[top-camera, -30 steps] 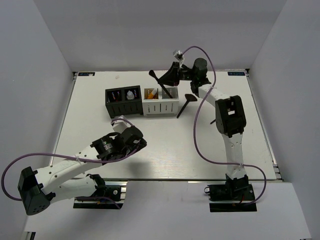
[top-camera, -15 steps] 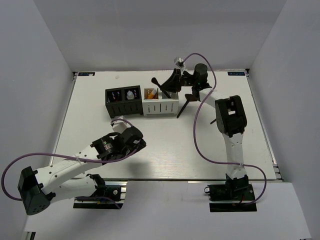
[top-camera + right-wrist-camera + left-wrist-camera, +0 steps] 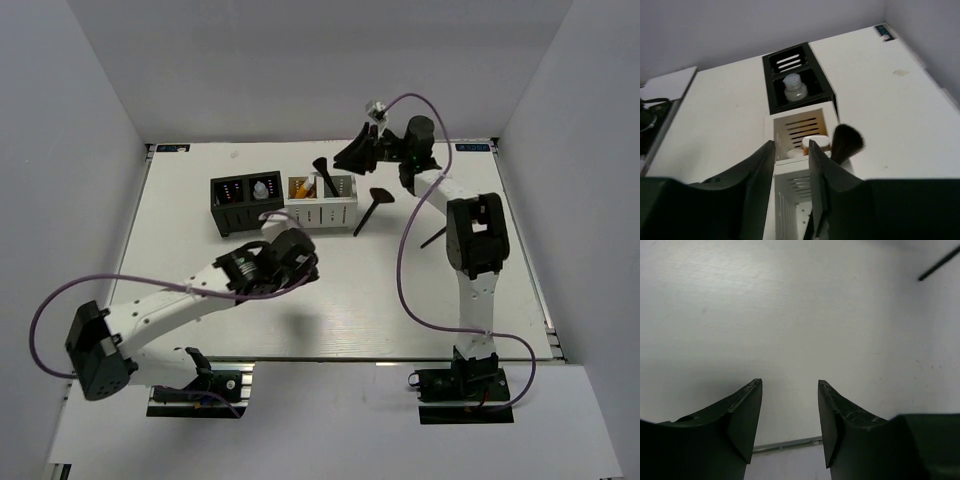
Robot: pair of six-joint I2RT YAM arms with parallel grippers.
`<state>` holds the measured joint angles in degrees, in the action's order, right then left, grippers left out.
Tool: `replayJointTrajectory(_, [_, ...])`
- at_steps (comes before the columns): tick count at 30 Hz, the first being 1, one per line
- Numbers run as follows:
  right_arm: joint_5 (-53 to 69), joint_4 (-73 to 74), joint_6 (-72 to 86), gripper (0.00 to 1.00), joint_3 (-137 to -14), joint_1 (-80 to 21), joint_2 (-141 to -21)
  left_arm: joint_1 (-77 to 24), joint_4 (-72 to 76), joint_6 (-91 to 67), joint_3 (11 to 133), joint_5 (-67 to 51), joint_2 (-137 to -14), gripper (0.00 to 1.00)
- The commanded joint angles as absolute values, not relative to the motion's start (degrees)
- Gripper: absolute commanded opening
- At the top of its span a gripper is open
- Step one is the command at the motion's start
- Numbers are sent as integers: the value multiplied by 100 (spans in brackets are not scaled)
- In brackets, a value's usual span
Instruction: Organize the makeup
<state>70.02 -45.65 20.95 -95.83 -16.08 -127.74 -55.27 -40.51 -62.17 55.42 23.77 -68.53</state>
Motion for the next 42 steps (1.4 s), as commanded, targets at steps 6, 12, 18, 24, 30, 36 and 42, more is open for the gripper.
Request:
replayJointTrajectory(6, [4051,508,-548,0,-10229,-950,-11066,-5511,-3155,-3394,8151,1460,-9164,15])
replayJointTrajectory(12, [2611,2151,-686,0,-9740,-213,-10547,-5458,-3234,-2260,9938,1371,-10973,12])
replayJointTrajectory(18, [2566,2592,-843,11,-8658,641,-10038,-5458,-3182,-1784,11609,1871,-12452,42])
replayJointTrajectory(24, [2681,3085,-1020,36,-8218,1028,-9932,-5405,-2532,-1495,11856,2504,-12955,68])
replayJointTrajectory(30, [2575,3410,-1037,44,-8042,1160,-9984,-5405,-2162,-1432,11962,2453,-13052,72])
replayJointTrajectory(36, [2022,3920,-503,53,-8332,1134,-10318,-5405,-2215,-1626,11252,2276,-12271,74])
replayJointTrajectory(42, [1416,3894,200,59,-8586,1055,-10748,-5528,-1820,-1968,9619,2128,-10804,83])
